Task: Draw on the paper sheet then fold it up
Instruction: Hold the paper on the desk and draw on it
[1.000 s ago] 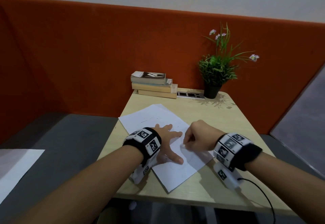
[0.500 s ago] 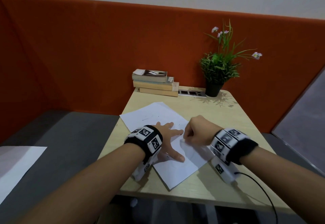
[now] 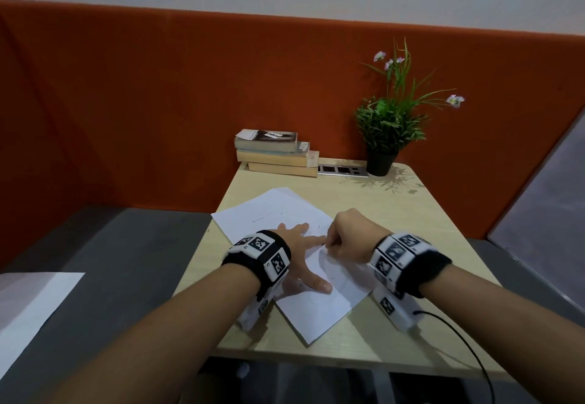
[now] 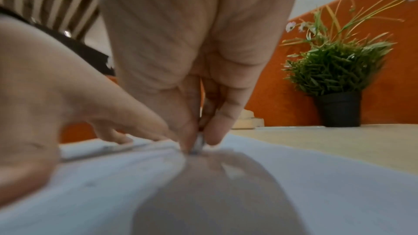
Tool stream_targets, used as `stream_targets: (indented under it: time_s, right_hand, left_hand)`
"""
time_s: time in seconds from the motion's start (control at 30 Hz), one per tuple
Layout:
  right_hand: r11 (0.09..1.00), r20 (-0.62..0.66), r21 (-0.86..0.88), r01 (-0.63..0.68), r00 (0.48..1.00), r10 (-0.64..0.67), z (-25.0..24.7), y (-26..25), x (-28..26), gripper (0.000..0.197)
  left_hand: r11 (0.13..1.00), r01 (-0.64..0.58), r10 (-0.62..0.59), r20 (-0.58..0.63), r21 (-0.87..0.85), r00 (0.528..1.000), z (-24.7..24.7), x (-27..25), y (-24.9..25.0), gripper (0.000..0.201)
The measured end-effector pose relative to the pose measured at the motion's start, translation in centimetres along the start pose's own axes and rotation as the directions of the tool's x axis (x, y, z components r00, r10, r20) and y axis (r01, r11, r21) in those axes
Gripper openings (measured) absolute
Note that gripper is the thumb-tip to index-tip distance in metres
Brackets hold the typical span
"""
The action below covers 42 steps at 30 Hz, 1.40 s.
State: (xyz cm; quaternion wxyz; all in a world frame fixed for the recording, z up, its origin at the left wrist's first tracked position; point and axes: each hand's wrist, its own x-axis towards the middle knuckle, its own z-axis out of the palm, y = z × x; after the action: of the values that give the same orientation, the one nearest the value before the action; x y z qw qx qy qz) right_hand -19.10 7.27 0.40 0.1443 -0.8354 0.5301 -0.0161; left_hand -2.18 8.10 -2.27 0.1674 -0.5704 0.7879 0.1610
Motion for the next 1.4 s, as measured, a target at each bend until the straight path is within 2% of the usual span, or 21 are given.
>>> stream_targets:
  time_s: [0.1, 0.2, 0.33, 0.5, 0.6, 0.8, 0.97, 1.13, 1.27, 1.4]
  right_hand:
    - [1.0, -0.006, 0.002, -0.021, 1.0, 0.021, 0.2, 0.2, 1.2, 0.015]
    - [1.0, 0.011, 0.03, -0.006, 1.0, 0.006, 0.9, 0.4, -0.5, 0.01]
    - [0.997, 0.103, 0.06, 0.046, 0.993, -0.052, 1.0, 0.0, -2.9, 0.008]
    - [1.0, -0.008, 0.008, 0.0, 1.0, 0.0, 0.2, 0.1, 0.2, 0.011]
    - [1.0, -0.015, 0.019, -0.016, 1.0, 0.016, 0.4, -0.1, 0.2, 0.012]
    - [0.996, 0.122, 0.054, 0.077, 0.989, -0.083, 0.8, -0.9, -3.3, 0.009]
    - [1.0, -0.012, -0.002, 0.004, 1.0, -0.004, -0.2, 0.0, 0.4, 0.019]
    - [1.0, 0.001, -0.018, 0.006, 1.0, -0.006, 0.1, 1.0, -0.7, 0.012]
    - [0.998, 0.089, -0.015, 0.062, 0.994, -0.061, 0.4, 1.8, -3.2, 0.013]
    - [1.0, -0.004, -0.011, 0.028, 1.0, -0.028, -0.1, 1.9, -0.7, 0.009]
  left_hand:
    - [1.0, 0.002, -0.002, -0.003, -0.008, 1.0, 0.0, -0.1, 0.1, 0.113]
    - [1.0, 0.001, -0.001, -0.002, -0.009, 1.0, 0.1, 0.1, 0.1, 0.115]
    - [1.0, 0.006, -0.006, 0.0, 0.0, 1.0, 0.4, 0.3, 0.0, 0.118]
    - [1.0, 0.012, -0.012, -0.01, -0.013, 1.0, 0.0, 0.0, 0.2, 0.112]
    - [1.0, 0.016, -0.016, -0.013, -0.013, 1.0, 0.2, 0.1, 0.3, 0.113]
    - [1.0, 0.002, -0.002, -0.025, -0.007, 1.0, 0.5, 0.4, 0.1, 0.118]
    - [1.0, 0.008, -0.008, -0.013, -0.004, 1.0, 0.1, 0.2, 0.3, 0.113]
    - [1.0, 0.02, -0.02, 0.003, -0.013, 1.0, 0.4, 0.5, 0.0, 0.119]
    - [0.999, 0.02, -0.02, 0.004, -0.025, 1.0, 0.6, 0.8, -0.2, 0.122]
    - [1.0, 0.027, -0.027, 0.008, -0.014, 1.0, 0.3, 0.7, 0.0, 0.12]
